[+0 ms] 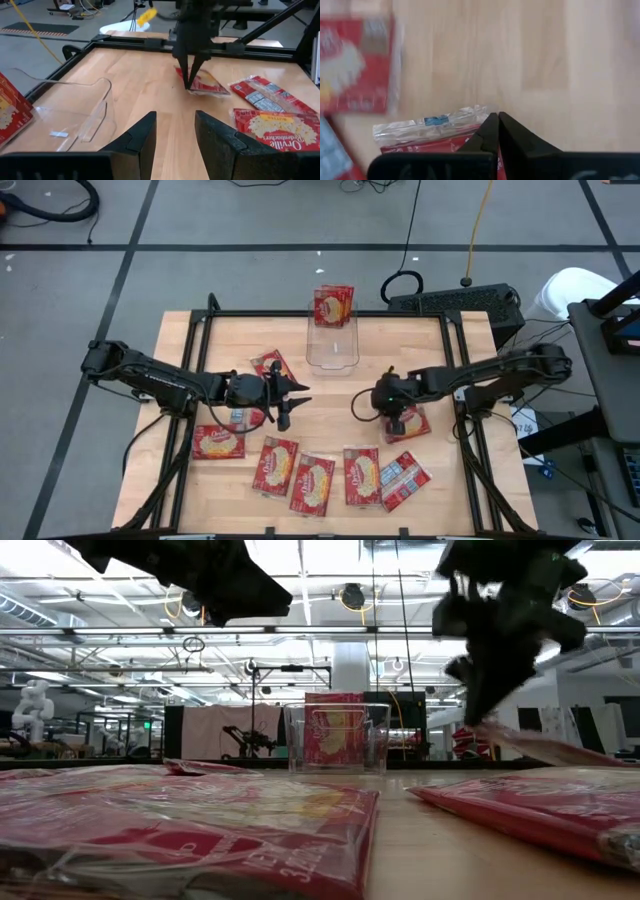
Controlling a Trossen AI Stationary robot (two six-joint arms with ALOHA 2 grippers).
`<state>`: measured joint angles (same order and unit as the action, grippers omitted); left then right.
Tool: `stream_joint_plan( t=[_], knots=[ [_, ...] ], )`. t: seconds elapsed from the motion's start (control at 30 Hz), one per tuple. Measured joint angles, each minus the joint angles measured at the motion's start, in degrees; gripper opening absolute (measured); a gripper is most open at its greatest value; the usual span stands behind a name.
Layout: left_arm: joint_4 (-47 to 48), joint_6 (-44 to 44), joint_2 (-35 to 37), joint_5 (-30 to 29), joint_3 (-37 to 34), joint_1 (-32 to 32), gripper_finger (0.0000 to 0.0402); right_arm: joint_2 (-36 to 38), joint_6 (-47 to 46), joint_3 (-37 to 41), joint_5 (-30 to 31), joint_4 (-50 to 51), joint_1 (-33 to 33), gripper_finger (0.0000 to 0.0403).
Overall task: Sort popcorn bags into baskets
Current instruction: Put the red popcorn pack into the transparent bin
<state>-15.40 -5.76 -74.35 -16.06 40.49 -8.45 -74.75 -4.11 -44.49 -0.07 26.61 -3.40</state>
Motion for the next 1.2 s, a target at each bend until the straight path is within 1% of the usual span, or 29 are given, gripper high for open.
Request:
stream_joint_plan(
  t=[0.1, 0.2, 0.33, 0.5, 0.6, 0.67, 0.8, 0.93, 1.03, 1.13, 1.2],
  knots=[
    [-0.45, 0.66, -0.62, 0.43, 0.0, -0.26, 0.0142, 2.52, 0.13, 0.0, 4.71, -5.25, -1.64, 0.0],
    [-1.2, 1.39, -1.87, 0.95, -0.02, -1.01, 0.0156, 3.81, 0.44, 0.0, 10.4, -11.48, -3.25, 0.0],
    [-7.41, -0.73, -5.51, 1.01, 0.02, -1.3, 0.0199, 3.96, 0.98, 0.0, 19.19, -17.62, -5.13, 0.0],
    [-19.06, -7.49, -11.05, 0.85, 0.04, -0.87, 0.0264, 2.2, 1.39, 0.0, 27.65, -23.0, -6.95, 0.0],
    [-24.95, -10.82, -14.77, 0.8, 0.2, -0.41, 0.03, 0.77, 2.35, 0.0, 30.22, -27.01, -7.59, 0.0],
    [-28.24, -11.4, -17.25, 0.98, 0.47, -0.37, 0.0321, -0.25, 3.0, 0.0, 30.45, -29.27, -7.67, 0.0],
    [-29.75, -12.59, -21.81, 1.2, 2.56, -0.74, 0.0349, -1.84, 4.27, 0.0, 32.09, -34.51, -7.65, 0.0],
    [-29.94, -13.13, -25.64, 0.43, 5.98, -0.55, 0.0353, -2.79, 6.41, 0.02, 33.26, -38.43, -7.71, 0.0],
    [-29.3, -14.8, -27.63, -1.71, 8.22, -0.07, 0.0341, -2.76, 7.8, 0.02, 33.29, -40.3, -7.71, 0.0],
    [-28.83, -15.81, -28.41, -1.95, 9.49, 0.86, 0.0312, -2.74, 8.06, 0.02, 33.37, -40.24, -7.71, 0.0],
    [-27.93, -15.8, -28.41, -2.01, 9.77, 1.57, 0.0278, -2.74, 8.35, 0.02, 33.32, -40.2, -7.71, 0.0]
  ],
)
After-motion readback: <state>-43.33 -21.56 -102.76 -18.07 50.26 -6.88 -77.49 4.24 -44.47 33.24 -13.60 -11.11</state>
